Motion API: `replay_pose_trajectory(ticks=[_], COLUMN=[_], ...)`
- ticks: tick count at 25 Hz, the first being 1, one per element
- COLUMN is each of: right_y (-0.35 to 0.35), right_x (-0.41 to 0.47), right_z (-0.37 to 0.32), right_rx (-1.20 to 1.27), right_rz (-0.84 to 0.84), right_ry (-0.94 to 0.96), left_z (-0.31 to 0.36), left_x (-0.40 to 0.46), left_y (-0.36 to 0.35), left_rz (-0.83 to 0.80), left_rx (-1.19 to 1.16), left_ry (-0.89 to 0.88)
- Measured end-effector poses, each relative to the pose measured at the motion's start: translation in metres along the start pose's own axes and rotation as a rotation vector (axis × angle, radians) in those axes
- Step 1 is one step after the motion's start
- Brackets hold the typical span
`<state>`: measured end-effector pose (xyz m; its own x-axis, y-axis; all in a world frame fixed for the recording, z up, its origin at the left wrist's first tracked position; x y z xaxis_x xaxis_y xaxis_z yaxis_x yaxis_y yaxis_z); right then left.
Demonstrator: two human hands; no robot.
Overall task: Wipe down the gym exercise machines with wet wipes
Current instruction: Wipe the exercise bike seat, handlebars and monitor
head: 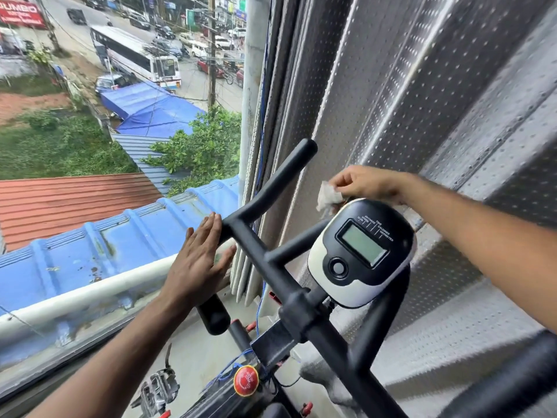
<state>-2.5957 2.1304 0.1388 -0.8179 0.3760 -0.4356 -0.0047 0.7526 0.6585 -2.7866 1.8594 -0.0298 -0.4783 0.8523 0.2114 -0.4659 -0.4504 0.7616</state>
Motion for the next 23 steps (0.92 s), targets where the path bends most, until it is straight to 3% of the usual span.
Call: replay_pose_trajectory(ticks=[4, 8, 11, 15, 19, 23], right_y=[0.031, -0.014, -0.072, -0.163, -0.226, -0.245], right_x=[-0.094, -0.155, -0.164, -0.145, -0.122, -0.123], right_z=[-0.071, -0.107, -0.121, -0.118, -0.096, -0.107], right_rx=[0.060, -0.164, -0.226, -0.187, -0.140, -0.219], right_rz=[0.495, 0.826, 0.879, 0.810, 0.778, 0.834], right_ry=[0.243, 0.400, 0.421, 0.462, 0.261, 0.255], left_z=[0.007, -0.002, -0.012, -0.027, -0.033, 0.003], left_x=[-0.006, -0.021, -0.032, -0.023, 0.023, 0.077], left_y=[0.002, -0.002, 0.003, 0.030, 0.054, 0.057], left_rz=[0.062, 0.034, -0.052, -0.150, -0.183, -0.217], left_rx=[-0.055, -0.108, -0.101, -0.102, 0.004, 0.183], left_ry=[-0.069, -0.060, -0.086, -0.180, -0.488, -0.777])
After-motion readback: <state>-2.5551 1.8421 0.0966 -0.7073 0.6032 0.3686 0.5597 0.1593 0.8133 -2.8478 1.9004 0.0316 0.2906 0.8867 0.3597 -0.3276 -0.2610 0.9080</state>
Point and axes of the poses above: each hand's wrist, its own x-axis towards the middle knuckle, its own y-axis out of the back of the hand, z = x × y, the point moved 3 cm from there along x, towards the middle knuckle, and after that the axes turned 4 degrees about -x, right-handed, at the moved point
